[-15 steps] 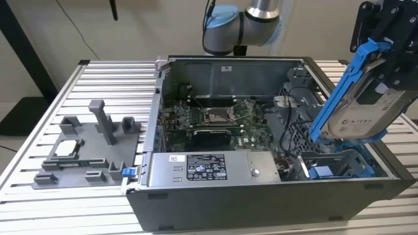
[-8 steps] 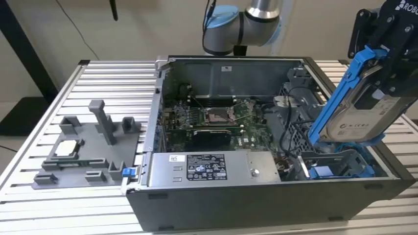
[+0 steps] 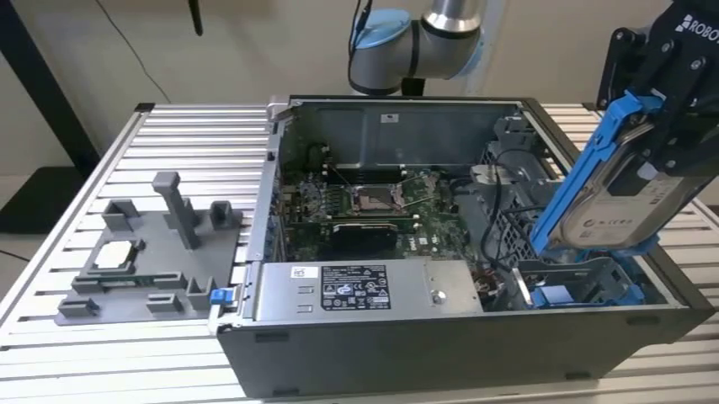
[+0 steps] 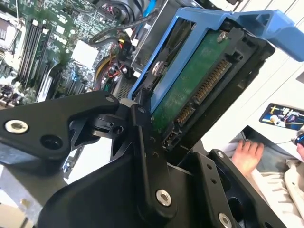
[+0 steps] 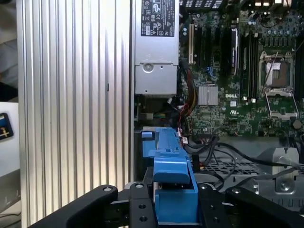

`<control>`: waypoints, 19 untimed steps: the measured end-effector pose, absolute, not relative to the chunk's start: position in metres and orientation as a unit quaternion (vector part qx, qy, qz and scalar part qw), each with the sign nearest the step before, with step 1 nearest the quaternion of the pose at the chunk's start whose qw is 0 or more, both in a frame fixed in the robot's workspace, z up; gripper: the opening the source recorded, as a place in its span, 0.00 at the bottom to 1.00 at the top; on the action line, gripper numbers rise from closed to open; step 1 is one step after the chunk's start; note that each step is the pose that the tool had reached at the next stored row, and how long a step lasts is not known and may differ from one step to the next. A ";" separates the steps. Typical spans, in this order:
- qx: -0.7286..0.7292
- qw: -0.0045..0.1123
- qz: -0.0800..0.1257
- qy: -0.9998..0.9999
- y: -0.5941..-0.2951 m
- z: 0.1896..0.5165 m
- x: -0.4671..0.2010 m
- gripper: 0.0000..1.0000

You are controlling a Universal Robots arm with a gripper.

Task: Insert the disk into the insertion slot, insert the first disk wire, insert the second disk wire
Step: 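Insert the disk into the insertion slot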

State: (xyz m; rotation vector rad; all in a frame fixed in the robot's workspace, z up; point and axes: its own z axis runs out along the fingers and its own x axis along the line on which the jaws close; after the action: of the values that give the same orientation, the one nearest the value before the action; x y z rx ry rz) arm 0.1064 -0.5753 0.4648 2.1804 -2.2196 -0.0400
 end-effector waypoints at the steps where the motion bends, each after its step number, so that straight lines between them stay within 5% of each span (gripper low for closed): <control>1: 0.701 0.015 -0.013 -0.713 -0.575 0.464 0.107 0.00; 19: 0.701 0.015 -0.013 -0.713 -0.575 0.459 0.107 0.00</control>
State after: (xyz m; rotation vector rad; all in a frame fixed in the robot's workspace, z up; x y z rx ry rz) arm 0.1069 -0.5753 0.4594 2.1805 -2.2195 -0.0398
